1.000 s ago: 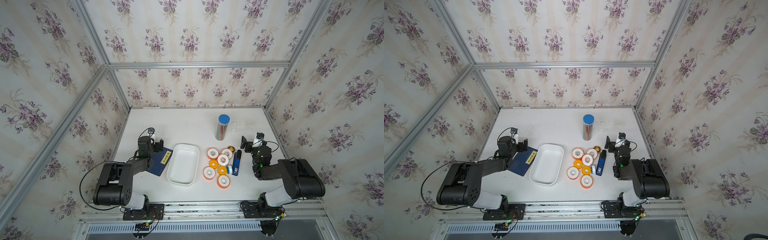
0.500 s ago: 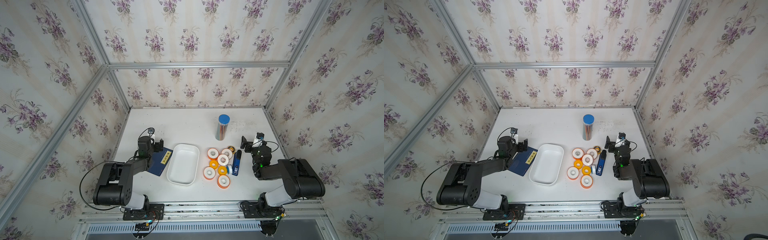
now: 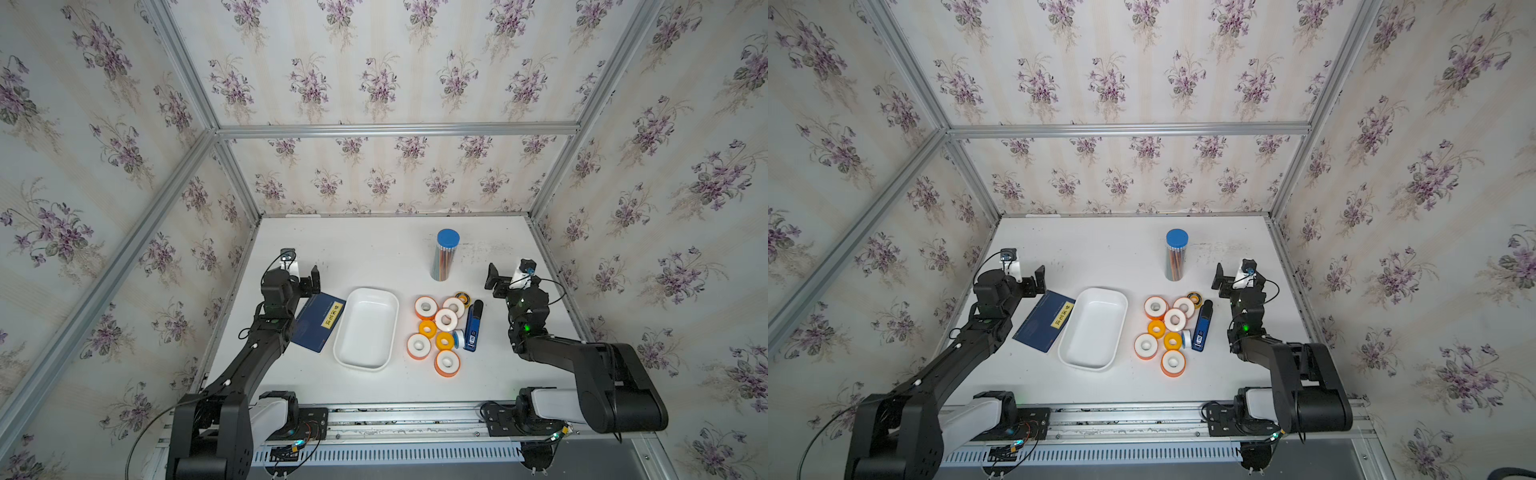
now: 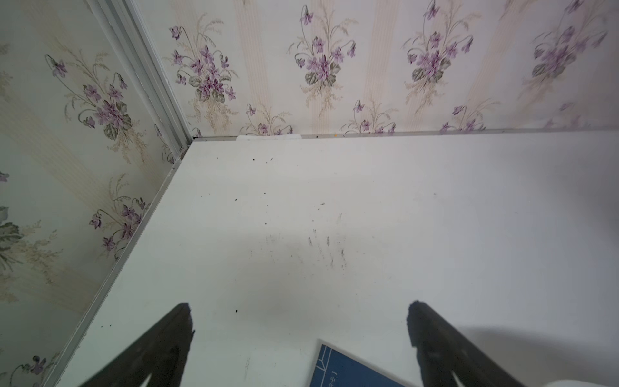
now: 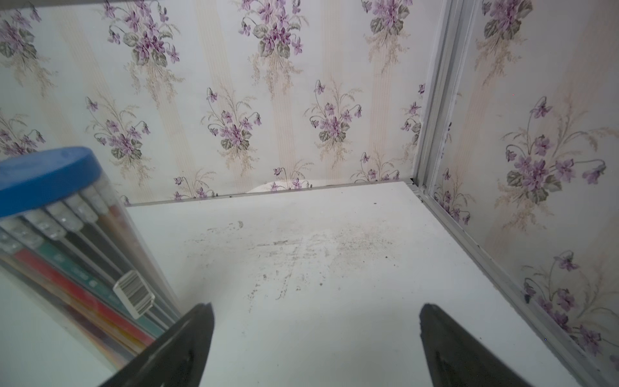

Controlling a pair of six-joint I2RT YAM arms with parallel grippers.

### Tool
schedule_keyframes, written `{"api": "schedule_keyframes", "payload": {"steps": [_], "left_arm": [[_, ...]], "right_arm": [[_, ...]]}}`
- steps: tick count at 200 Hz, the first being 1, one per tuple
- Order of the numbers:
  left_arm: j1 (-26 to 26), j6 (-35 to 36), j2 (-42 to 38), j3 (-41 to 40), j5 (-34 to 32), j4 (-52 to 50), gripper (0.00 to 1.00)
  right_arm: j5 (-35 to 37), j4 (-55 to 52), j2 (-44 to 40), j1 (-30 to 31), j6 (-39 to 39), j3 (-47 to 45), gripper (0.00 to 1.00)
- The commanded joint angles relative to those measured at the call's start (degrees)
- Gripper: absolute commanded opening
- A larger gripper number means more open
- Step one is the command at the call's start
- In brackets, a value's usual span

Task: Put the sealing tape into the storage box
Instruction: Adjust the storage box at the center of the board.

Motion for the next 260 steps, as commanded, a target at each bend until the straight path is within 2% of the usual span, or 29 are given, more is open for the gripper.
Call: {"api": "schedule_keyframes", "payload": {"steps": [1,13,26,48,69,79,100,111,118,136,157,195,227,232,249,260], "left_arm": [[-0.02,-8.48,-6.73,1.36,3.02,-9.86,1.0],[-0.03,-14.23,-10.92,2.06,2.93,-13.59,1.0],[0.01,-19.55,-14.68,3.7,5.05,-19.12,1.0],[-0.08,-21.39,-17.46,8.9,14.25,-30.34,1.0],[-0.06,-21.63,-15.63,15.68,18.31,-45.38,1.0],[-0.03,-21.38,-14.2,17.46,22.36,-50.15,1.0],[-0.38,-20.01,-11.25,17.86,28.91,-56.98,0.99],[-1.23,-19.05,-10.18,16.43,31.8,-57.96,0.95],[-2.53,-19.32,-9.94,15.6,30.44,-58.62,0.95],[-9.02,-21.36,-9.94,13.71,22.24,-57.66,0.93],[-14.39,-22.41,-6.13,12.2,15.6,-57.02,0.9],[-17.05,-22.32,1.27,10.45,13.87,-53.49,0.75],[-18.4,-22.18,5.63,11.25,13.36,-50.59,0.56],[-18.83,-22.16,6.47,11.6,13.03,-50.36,0.5],[-19.78,-22.16,9.25,12.57,11.73,-50.14,0.44],[-19.9,-22.39,11.0,12.9,11.53,-49.59,0.35]], "right_arm": [[-0.38,-15.01,-5.82,0.16,6.77,3.07,1.0],[-2.75,-22.89,-9.53,0.18,10.19,5.34,1.0],[-1.86,-31.42,-13.59,0.14,14.72,7.77,1.0],[-1.53,-41.96,-21.17,0.14,17.52,8.75,1.0],[-3.07,-51.86,-27.37,0.17,21.23,9.28,0.99],[-4.38,-55.74,-30.12,0.13,22.27,9.02,0.96],[-6.56,-61.45,-35.94,0.18,23.44,6.91,0.91],[-6.08,-63.21,-39.47,0.18,24.1,5.03,0.9],[-5.83,-63.79,-41.71,0.18,24.58,3.8,0.89],[-6.66,-63.73,-46.81,0.18,25.46,0.9,0.87],[-5.69,-63.51,-48.7,0.18,26.37,-1.05,0.87],[-6.33,-62.98,-45.05,0.18,26.6,-0.91,0.86],[-7.28,-61.86,-43.0,0.18,26.9,-1.09,0.86],[-7.29,-61.86,-42.82,0.18,26.99,-1.05,0.86],[-7.29,-61.67,-42.19,0.18,27.19,-1.18,0.85],[-7.63,-61.55,-41.85,0.18,27.18,-1.13,0.85]]}}
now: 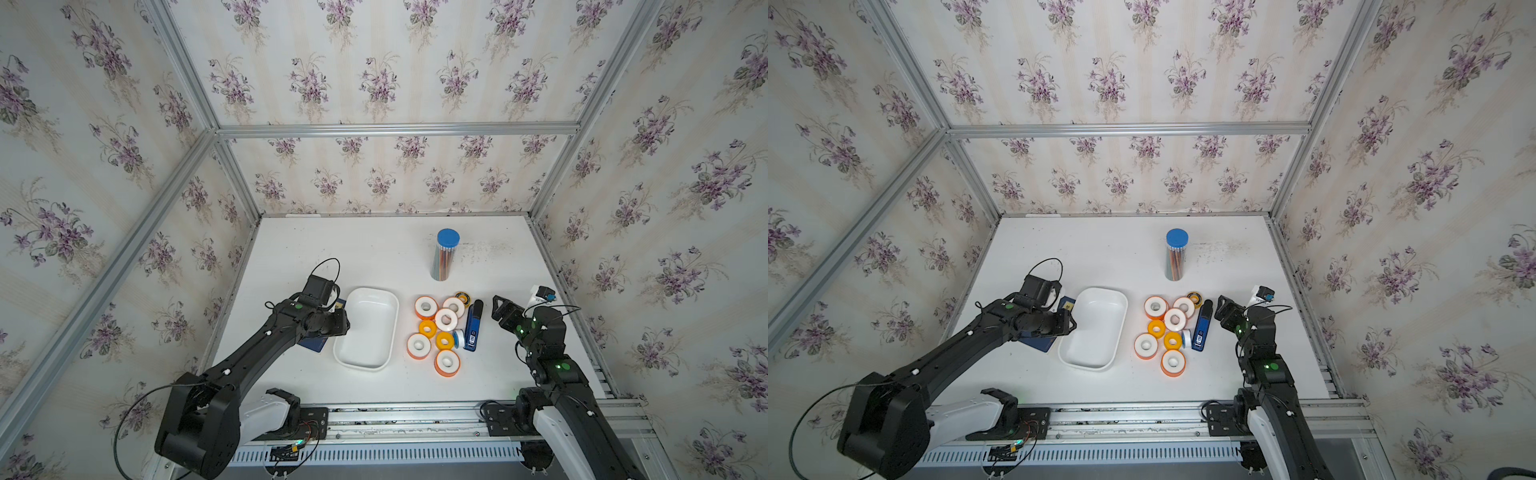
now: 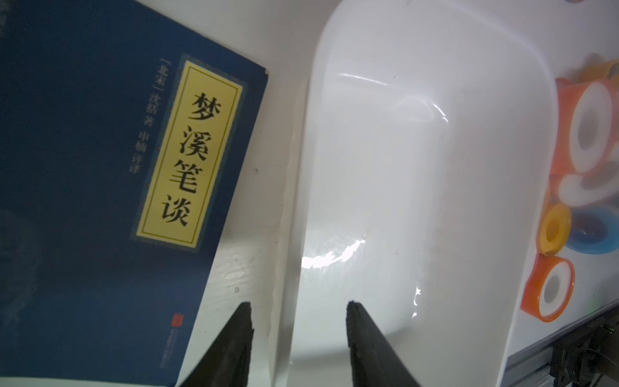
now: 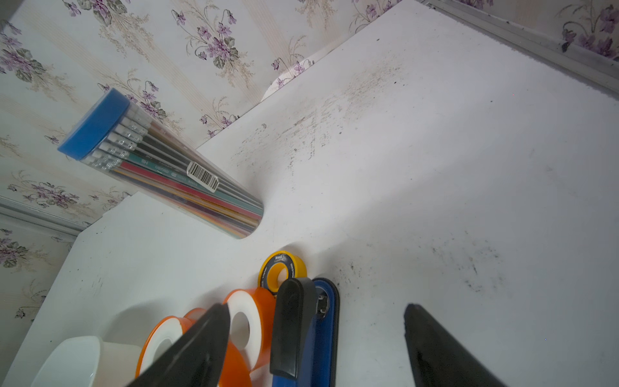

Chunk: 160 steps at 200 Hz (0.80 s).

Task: Put the sealing tape into the storage box
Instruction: Adjust the storage box at the center of the board.

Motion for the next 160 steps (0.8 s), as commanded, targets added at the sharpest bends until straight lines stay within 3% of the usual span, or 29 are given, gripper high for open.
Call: {"api": "schedule_keyframes", "payload": {"steps": [1,26,60,125,160], "left_arm": [[-0.42,-0.13,2.87,1.06,-2.16,2.11,0.34],[-1.26,-0.97,5.54,1.82,-2.2,3.43,0.15],[-3.73,-3.18,6.75,2.86,-4.68,3.71,0.0],[-9.99,-8.01,9.41,5.43,-7.34,4.22,0.0],[-10.87,-10.24,9.7,5.09,-8.44,4.52,0.0]], "right_arm": [[-0.87,1.92,0.66,0.07,0.4,-0.02,0.85],[-0.72,2.04,0.83,0.07,0.52,-0.04,0.85],[-0.9,2.3,1.25,0.07,0.66,-0.2,0.85],[-1.33,2.56,1.64,0.07,1.09,-0.62,0.85],[-1.59,2.79,2.36,0.07,1.13,-0.65,0.85]]}}
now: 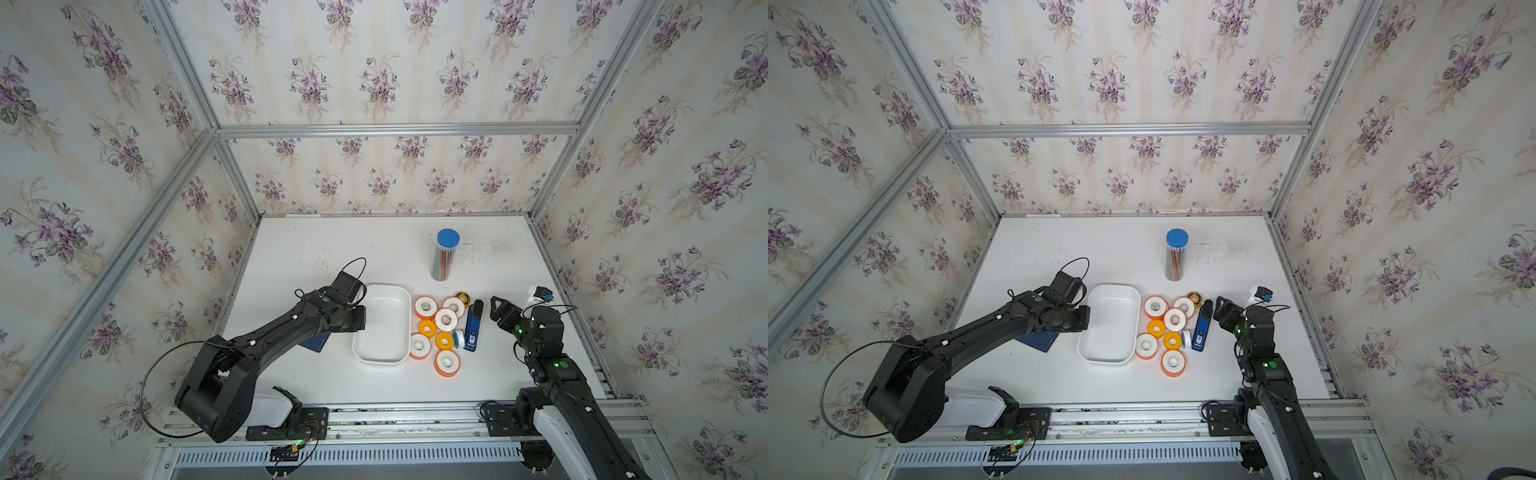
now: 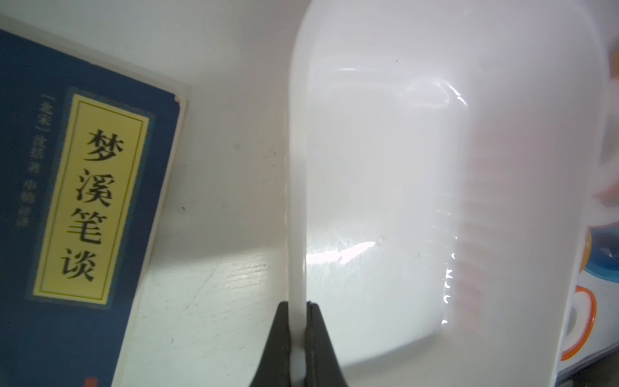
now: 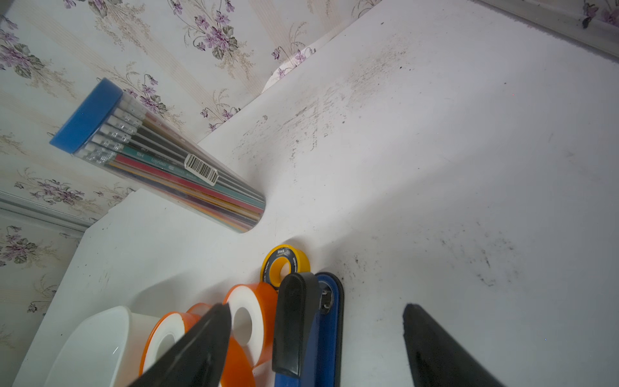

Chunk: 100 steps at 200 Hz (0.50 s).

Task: Put the sealing tape into the storage box
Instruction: Adjust the storage box at the center of the board.

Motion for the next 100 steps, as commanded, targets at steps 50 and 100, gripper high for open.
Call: {"api": "schedule_keyframes", "payload": {"steps": [50,100], "left_arm": [[-0.26,-1.62,-2.6,-0.36,-2.29,-0.51,0.46],[-0.09,1.75,-10.56,3.16,-7.52,-10.57,0.75]], "right_arm": [[-0.59,1.21,1.85,0.07,-0.2,0.75,0.88],[-4.47,-1.45,4.49,0.25,-2.5,5.39,0.87]]}}
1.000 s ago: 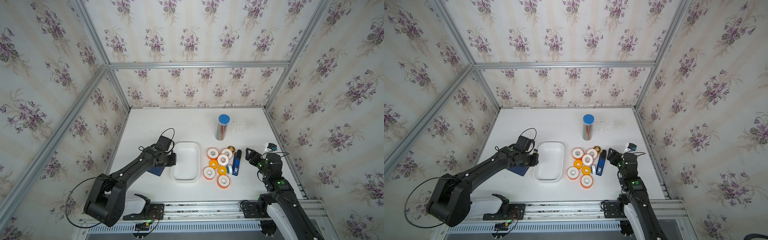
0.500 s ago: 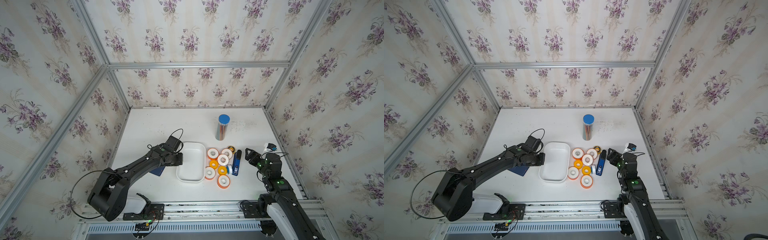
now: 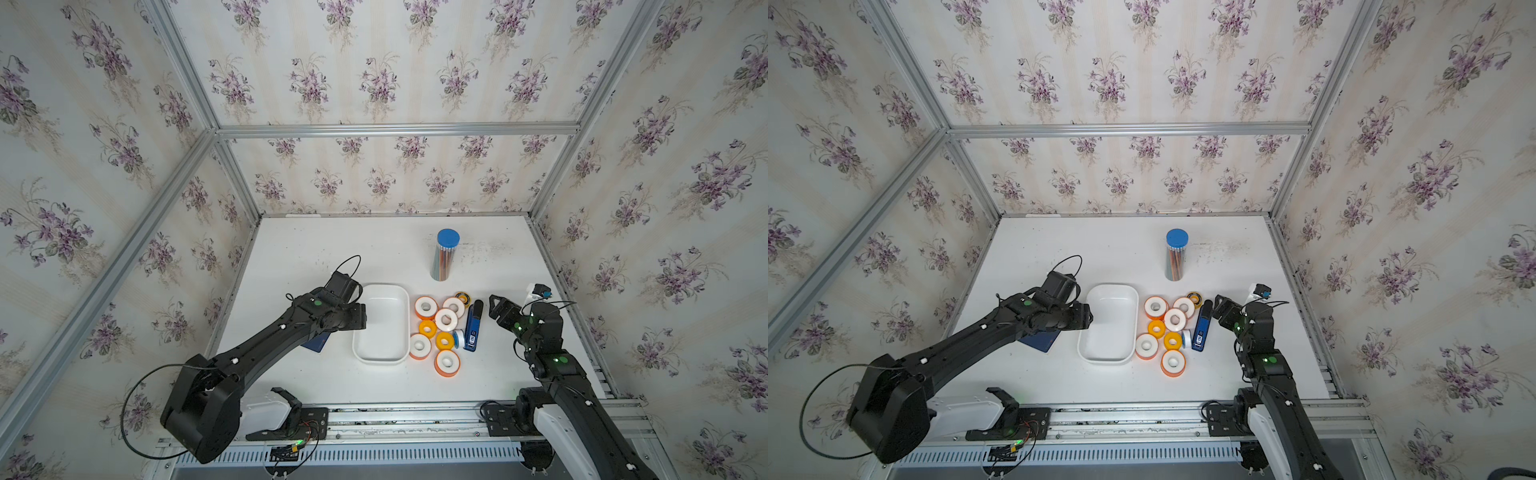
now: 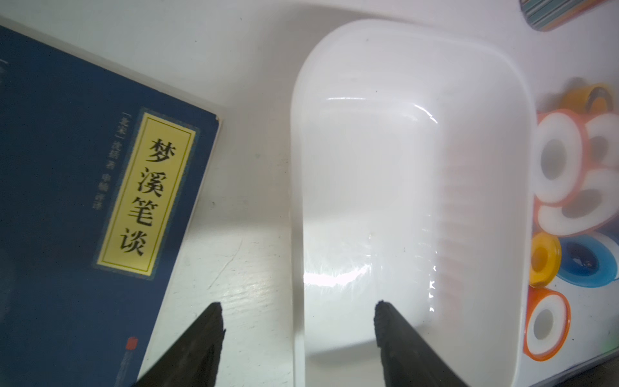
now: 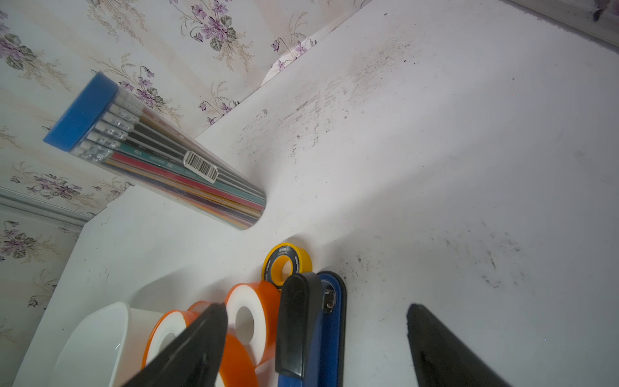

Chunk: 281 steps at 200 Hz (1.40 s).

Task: Put the sealing tape into the storage box
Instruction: Adjust the storage box at the center of the board, then pick up the sealing tape at the center of the board.

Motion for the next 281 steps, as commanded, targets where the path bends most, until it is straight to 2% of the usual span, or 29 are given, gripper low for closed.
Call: {"api": "schedule_keyframes", "payload": {"steps": [1,38,59,79,94,111,150,216,250,281], "left_arm": [[0.2,2.79,-3.19,2.45,-3.9,-6.95,0.75],[0.82,8.07,-9.05,10.59,-6.28,-19.01,0.78],[0.87,12.73,-10.6,15.54,-4.07,-25.18,0.81],[0.89,16.01,-13.3,16.66,-3.8,-28.07,0.83],[0.9,17.4,-15.93,15.9,-1.9,-27.67,0.94],[0.98,19.36,-19.19,13.93,3.55,-25.26,0.99],[0.99,19.13,-24.56,8.15,5.2,-19.61,1.0],[0.98,19.01,-25.61,7.11,4.38,-19.41,1.0],[1.04,19.01,-25.33,7.1,4.32,-19.38,1.0],[0.99,18.87,-25.08,7.1,3.86,-19.55,1.0]], "right_arm": [[-3.2,-1.19,1.41,0.27,-2.1,3.07,0.87],[-9.24,-5.76,8.73,3.45,-5.37,9.77,0.81],[-0.74,-10.06,14.36,13.91,-7.67,15.88,0.82],[5.91,-15.38,21.74,24.27,-10.14,23.12,0.84],[9.53,-19.87,28.12,31.4,-11.9,28.31,0.85],[11.35,-22.83,34.9,35.23,-13.57,32.35,0.88],[9.67,-24.0,43.94,37.92,-16.67,37.03,0.93],[6.78,-24.65,52.99,37.93,-19.92,42.3,1.0],[6.77,-25.22,57.08,37.93,-20.66,44.65,1.0],[7.35,-25.3,59.56,37.93,-20.84,45.65,0.96]]}}
